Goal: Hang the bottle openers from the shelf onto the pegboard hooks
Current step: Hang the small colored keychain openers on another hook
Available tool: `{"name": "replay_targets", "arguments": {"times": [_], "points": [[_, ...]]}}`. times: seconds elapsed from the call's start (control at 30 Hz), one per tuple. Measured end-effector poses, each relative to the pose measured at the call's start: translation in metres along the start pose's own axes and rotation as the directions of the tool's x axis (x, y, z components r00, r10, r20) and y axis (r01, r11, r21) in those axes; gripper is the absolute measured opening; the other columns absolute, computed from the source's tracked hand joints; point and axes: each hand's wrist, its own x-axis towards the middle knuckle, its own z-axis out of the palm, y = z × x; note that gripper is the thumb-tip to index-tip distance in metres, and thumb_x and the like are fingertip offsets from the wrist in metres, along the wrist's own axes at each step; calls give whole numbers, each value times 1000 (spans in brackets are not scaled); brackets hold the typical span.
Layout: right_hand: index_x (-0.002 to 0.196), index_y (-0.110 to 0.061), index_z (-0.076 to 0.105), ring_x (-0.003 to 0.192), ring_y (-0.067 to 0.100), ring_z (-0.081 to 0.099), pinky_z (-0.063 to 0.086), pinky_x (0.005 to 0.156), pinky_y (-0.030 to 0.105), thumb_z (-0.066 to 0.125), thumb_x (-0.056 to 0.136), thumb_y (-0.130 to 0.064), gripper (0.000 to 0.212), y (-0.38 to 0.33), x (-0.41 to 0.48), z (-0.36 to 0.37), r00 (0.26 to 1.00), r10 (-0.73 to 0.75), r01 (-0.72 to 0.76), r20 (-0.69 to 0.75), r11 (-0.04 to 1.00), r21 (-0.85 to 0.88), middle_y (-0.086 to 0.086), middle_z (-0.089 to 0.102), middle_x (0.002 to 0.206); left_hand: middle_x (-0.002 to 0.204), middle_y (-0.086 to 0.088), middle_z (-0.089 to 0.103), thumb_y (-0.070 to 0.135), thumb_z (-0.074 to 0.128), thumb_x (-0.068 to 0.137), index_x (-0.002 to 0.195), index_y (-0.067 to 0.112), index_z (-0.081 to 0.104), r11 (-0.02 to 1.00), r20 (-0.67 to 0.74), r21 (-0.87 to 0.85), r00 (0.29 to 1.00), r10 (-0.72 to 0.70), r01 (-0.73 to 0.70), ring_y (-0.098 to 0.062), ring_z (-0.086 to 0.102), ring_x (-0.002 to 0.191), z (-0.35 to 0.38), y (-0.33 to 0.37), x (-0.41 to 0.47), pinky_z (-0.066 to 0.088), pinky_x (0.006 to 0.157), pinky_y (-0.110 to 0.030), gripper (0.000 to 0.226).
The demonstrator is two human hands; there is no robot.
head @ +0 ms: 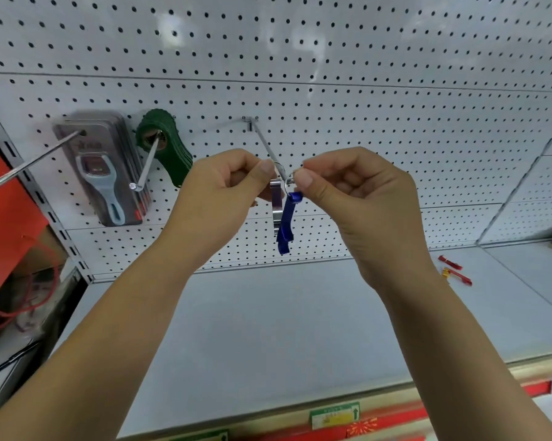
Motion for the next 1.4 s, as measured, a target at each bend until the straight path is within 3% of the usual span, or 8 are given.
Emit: {"name": "replay_targets", "arguments": {"times": [0.23, 0.53, 0.6, 0.77, 0.9, 1.07, 1.2, 1.4], "points": [[85, -10, 72, 74, 14, 72, 56, 76, 23, 78, 82, -3, 10, 8, 4, 2, 998, 52, -52, -44, 999, 2, -2, 73, 75, 86, 8, 79, 26, 59, 100, 95, 17, 74, 999, 77, -42, 997, 3, 1, -1, 72, 84, -4, -7, 7, 58, 84, -25, 18], [87, -21, 74, 88, 16, 74, 59, 86, 35, 77, 87, -16, 5, 13, 10, 0, 992, 52, -75, -115, 976, -204, -1, 78, 88, 101, -1, 78, 33, 53, 102, 104, 7, 67, 988, 173, -145, 985, -23, 48, -18, 72, 103, -1, -10, 5, 56, 95, -43, 29], [90, -22, 73, 93, 17, 73, 58, 90, 38, 74, 90, -18, 3, 10, 4, -3, 992, 19, -48, -121, 968, -246, -1, 78, 94, 99, 0, 78, 34, 58, 98, 98, 13, 68, 993, 164, -122, 986, 14, 7, -16, 72, 98, -1, -10, 3, 56, 94, -41, 23], [93, -21, 74, 93, 10, 71, 56, 85, 25, 71, 93, -16, 6, 1, -10, -4, 995, -98, 90, -9, 942, -322, -8, 77, 94, 88, 17, 77, 26, 62, 97, 91, 22, 69, 993, 109, -87, 990, 90, -80, 0, 69, 85, 2, -12, 3, 57, 90, -31, 11], [97, -25, 74, 97, 12, 70, 54, 86, 25, 71, 93, -18, 9, 5, -14, -3, 985, -153, 170, 76, 905, -390, -9, 75, 97, 90, 9, 77, 29, 63, 97, 88, 27, 71, 996, 74, -37, 994, 79, -77, -11, 70, 88, 1, -14, 13, 56, 92, -38, 12], [100, -23, 74, 98, 13, 70, 54, 89, 25, 71, 93, -15, 11, 7, -15, -2, 982, -157, 185, 104, 905, -384, -8, 75, 97, 100, -5, 77, 30, 63, 98, 92, 22, 73, 999, 29, -43, 999, -18, 19, -27, 70, 100, 1, -23, 43, 57, 93, -44, 14], [101, -23, 73, 97, 12, 71, 55, 91, 29, 72, 92, -15, 12, 7, -17, -1, 985, -143, 168, 92, 911, -378, -8, 75, 98, 111, -11, 75, 29, 63, 98, 96, 11, 71, 959, 105, -218, 982, -159, 179, -23, 70, 100, 1, -33, 76, 54, 100, -50, 20], [104, -23, 74, 99, 14, 70, 56, 93, 36, 73, 92, -19, 13, 4, -17, -2, 988, -112, 144, 102, 901, -409, -8, 74, 101, 107, -6, 74, 29, 61, 99, 93, 15, 65, 859, 199, -388, 940, -277, 335, -18, 69, 98, 1, -39, 111, 51, 101, -44, 16]]}}
